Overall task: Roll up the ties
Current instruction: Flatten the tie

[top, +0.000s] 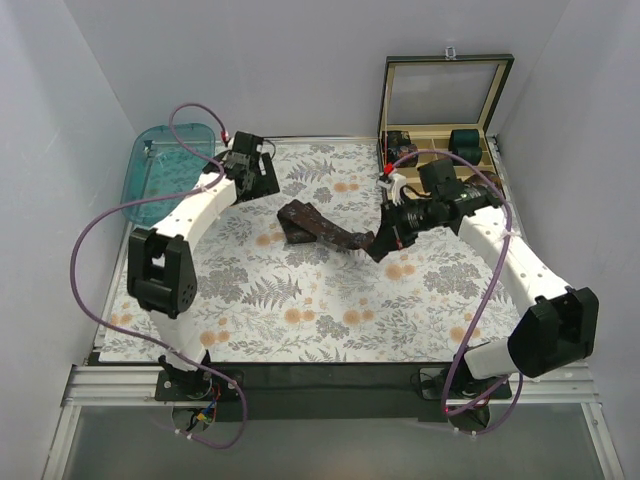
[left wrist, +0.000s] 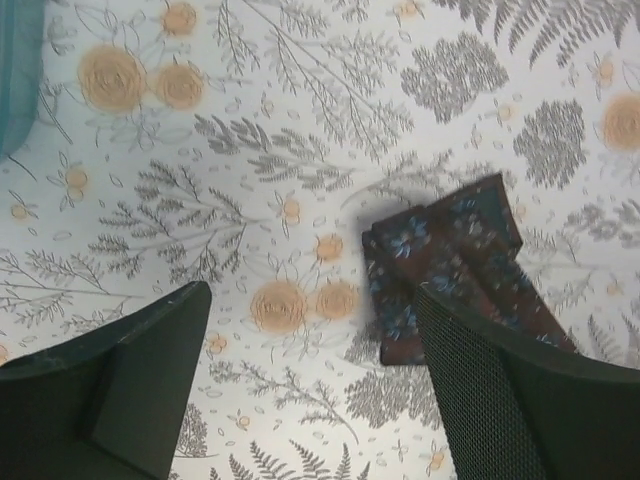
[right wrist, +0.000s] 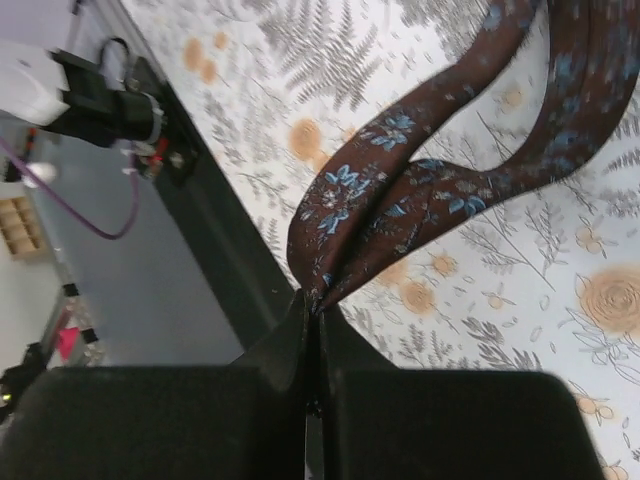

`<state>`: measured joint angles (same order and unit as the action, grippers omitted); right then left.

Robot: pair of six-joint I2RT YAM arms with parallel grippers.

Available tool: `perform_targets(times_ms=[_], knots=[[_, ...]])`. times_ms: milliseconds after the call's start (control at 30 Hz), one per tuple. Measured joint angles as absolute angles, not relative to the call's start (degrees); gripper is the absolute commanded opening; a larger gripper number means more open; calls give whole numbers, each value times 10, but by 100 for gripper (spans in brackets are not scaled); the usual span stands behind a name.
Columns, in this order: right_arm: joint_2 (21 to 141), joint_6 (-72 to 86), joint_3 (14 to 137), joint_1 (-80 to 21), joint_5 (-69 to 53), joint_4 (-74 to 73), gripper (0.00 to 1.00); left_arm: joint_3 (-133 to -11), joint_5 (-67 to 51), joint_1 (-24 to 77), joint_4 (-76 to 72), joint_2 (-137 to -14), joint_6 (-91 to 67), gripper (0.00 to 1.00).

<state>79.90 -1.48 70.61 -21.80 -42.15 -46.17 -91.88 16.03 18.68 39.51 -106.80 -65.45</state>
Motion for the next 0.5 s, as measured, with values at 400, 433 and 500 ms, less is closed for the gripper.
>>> perform_targets(times_ms=[400, 433, 500], knots=[[856, 84, 990, -203, -528, -456, 1, -568, 36, 207, 203, -851, -634, 81], [857, 89, 994, -202, -530, -455, 1, -553, 29, 216, 183, -850, -634, 81], [859, 102, 997, -200, -535, -449, 1, -526, 11, 234, 144, -850, -634, 82]])
